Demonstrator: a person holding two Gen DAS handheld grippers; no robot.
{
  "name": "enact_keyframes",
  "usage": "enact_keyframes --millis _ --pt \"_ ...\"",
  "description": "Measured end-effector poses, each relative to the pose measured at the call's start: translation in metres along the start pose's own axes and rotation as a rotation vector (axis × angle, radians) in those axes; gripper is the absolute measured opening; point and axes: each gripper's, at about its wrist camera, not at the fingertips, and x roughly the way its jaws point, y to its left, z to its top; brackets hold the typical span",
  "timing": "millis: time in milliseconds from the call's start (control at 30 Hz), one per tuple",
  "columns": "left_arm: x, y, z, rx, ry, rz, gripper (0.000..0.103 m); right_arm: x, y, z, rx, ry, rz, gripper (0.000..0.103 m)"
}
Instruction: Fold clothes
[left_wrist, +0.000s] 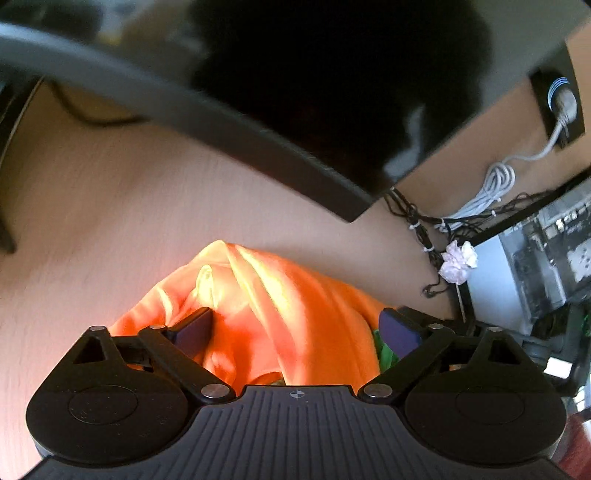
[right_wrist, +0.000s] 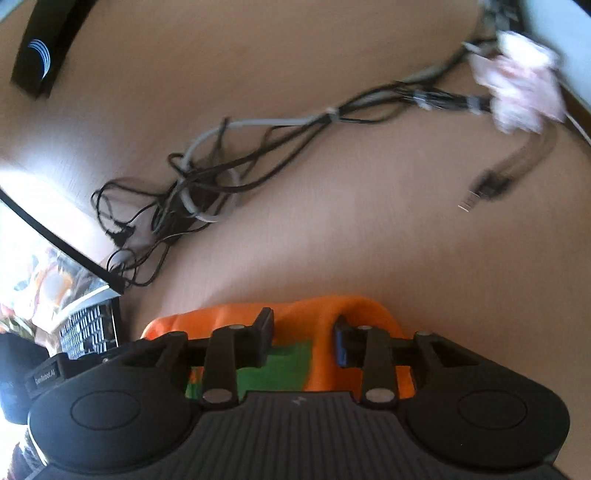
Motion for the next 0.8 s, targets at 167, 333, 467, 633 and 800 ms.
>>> enact_keyframes --millis 167,333,467,633,800 --pt "-0.008 -0.008 0.003 0.04 -0.032 -0.038 0.02 -0.005 0.031 0.002 -0.162 -0.056 -0.015 0.027" --pt "-0.059 -0.022 -0.013 0.136 -0.098 -0.151 0.018 -0.053 0.051 -0.007 -0.255 -0.13 0.026 0.021" --pt "-0.101 -0.032 -0.036 0.222 -0.103 -0.24 0.018 -0.098 0.059 -0.029 -0.286 -0.156 0.053 0.019" --pt "-0.133 -0.029 -0.083 0.37 0.03 -0.263 0.039 -0.116 0.059 -0.085 -0.339 -0.074 0.014 0.019" --pt "-0.179 -0.014 -0.089 0.42 0.04 -0.258 0.074 -0.113 0.053 -0.152 -0.378 0.05 -0.074 0.019"
